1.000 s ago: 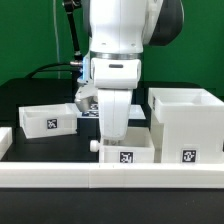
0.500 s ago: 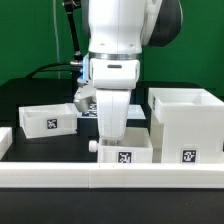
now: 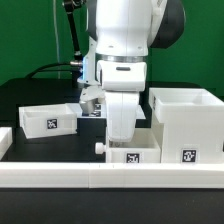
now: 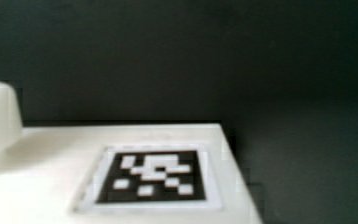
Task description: Assemble drawer
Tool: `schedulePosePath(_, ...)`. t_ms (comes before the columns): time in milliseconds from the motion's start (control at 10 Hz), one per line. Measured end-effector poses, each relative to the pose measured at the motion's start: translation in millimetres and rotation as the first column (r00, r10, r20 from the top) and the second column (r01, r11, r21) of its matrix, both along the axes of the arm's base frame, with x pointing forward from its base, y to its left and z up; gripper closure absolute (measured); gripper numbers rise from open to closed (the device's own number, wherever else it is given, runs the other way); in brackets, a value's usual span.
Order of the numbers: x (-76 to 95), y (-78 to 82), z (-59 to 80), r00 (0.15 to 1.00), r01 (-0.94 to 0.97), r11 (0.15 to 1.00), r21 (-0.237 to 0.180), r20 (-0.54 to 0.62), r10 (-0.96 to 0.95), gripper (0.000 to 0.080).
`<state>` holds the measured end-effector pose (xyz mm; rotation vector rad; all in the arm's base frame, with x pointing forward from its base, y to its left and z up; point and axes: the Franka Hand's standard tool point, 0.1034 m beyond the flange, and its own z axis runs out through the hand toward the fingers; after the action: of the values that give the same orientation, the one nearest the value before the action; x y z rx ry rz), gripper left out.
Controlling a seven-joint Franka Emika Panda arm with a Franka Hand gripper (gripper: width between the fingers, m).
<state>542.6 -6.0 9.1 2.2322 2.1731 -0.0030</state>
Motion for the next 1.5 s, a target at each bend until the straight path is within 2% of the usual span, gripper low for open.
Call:
schedulePosePath(400, -0.1, -0.5, -0.1, 1.0, 0.0, 1.0, 0.0, 0.0, 0.0, 0.0758)
schedulePosePath(900, 1.8, 0.3, 0.3, 0.998, -0.059, 0.998, -0.024, 0.005, 0.059, 0.0758)
schedulePosePath(1100, 2.1, -4.9, 0.5, 0.999, -0.048, 0.999, -0.024, 0.002, 0.048, 0.0758)
schedulePosePath(1500, 3.0, 0.5, 0.6, 0.999, -0.032, 0.999, -0.022, 0.005, 0.032, 0.0758)
